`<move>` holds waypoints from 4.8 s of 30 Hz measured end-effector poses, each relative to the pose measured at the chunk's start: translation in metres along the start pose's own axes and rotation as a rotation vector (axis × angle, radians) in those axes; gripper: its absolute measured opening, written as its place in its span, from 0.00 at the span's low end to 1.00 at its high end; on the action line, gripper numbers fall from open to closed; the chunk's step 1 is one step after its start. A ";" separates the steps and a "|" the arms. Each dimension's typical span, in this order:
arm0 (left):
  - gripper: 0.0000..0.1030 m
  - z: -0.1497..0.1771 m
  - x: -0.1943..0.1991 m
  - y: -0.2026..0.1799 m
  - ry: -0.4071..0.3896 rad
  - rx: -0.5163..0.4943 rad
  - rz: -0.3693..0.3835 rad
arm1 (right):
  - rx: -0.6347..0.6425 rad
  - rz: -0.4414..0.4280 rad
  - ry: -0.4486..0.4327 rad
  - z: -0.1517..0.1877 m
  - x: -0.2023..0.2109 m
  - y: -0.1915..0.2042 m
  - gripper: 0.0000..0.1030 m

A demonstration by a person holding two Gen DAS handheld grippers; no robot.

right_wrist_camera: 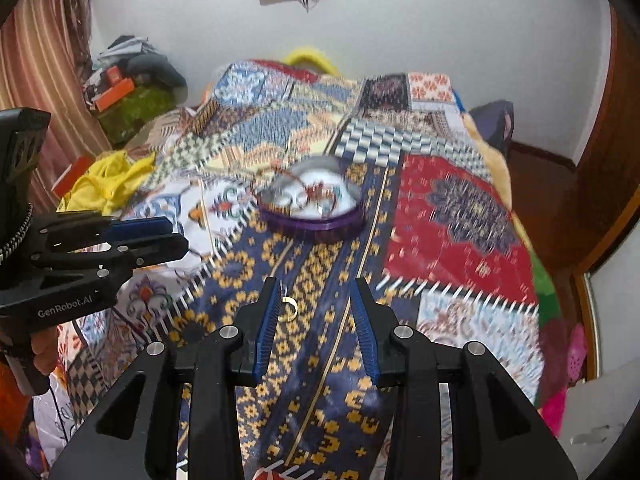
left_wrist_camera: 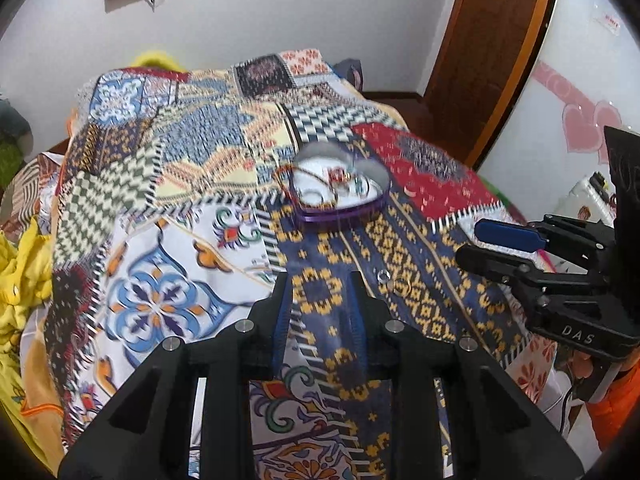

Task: Organize jewelry

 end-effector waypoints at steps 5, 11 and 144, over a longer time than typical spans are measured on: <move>0.26 0.013 -0.014 0.000 0.036 0.019 0.020 | 0.036 -0.014 0.068 0.016 -0.020 0.012 0.32; 0.26 0.023 -0.021 0.007 0.062 0.032 0.011 | 0.076 -0.029 0.115 0.024 -0.037 0.024 0.32; 0.19 -0.102 0.123 -0.031 -0.413 -0.063 -0.024 | -0.072 0.010 -0.370 -0.094 0.111 -0.009 0.21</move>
Point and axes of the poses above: each gripper's, at about its wrist camera, not at the fingertips, and x roughly against the way its jaws point, y to its left, z to its underside, the point moved 6 cm from there along -x, roughly the way its jaws point, and after that the axes turned 10 degrees about z, right-handed, at the moved point
